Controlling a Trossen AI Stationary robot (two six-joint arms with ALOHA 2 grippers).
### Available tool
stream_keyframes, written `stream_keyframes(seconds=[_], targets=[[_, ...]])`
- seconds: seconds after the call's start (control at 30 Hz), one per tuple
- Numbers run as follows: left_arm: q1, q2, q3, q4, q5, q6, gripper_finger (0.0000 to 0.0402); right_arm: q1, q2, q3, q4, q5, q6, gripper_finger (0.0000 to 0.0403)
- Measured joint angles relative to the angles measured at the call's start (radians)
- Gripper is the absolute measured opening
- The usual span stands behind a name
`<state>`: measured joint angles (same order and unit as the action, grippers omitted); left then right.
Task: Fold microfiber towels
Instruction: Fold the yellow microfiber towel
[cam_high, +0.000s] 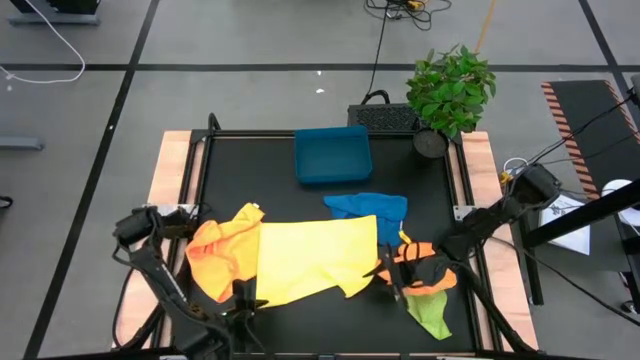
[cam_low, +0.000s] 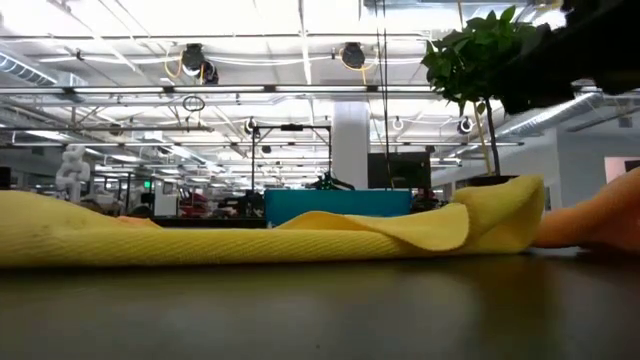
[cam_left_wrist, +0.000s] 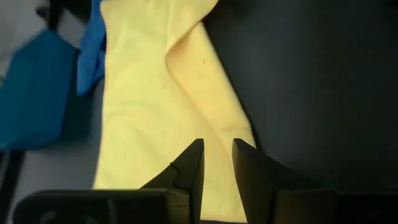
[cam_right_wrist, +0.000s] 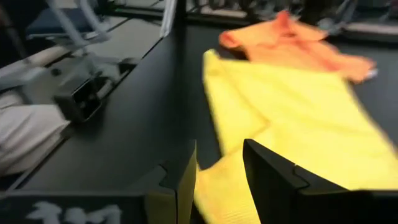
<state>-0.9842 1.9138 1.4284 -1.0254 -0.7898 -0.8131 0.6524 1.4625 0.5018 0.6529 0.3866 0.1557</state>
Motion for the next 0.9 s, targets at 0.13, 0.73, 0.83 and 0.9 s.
stream_keyframes(seconds=[0.13,0.73,0.83,0.9], targets=[[0.04,0.0,-0.066,0.087,0.111,-0.005,0.0088,-0.001,0.06,0.0,0.04,-0.052,0.008,0.0123],[-0.132,-0.205,-0.434,0.485,0.065,-0.32,0.0088,0.005,0.189,0.225,-0.167,-0.049,-0.058,0.0151],[-0.146,-0.237,-0.564,0.7,0.065,-0.36,0.0088,0.011,0.189,0.225,-0.158,-0.077,-0.048,0.0151],[-0.145,-0.238,-0.627,0.788,0.082,-0.373,0.0088,0.023,0.188,0.228,-0.167,-0.077,-0.048,0.0151]])
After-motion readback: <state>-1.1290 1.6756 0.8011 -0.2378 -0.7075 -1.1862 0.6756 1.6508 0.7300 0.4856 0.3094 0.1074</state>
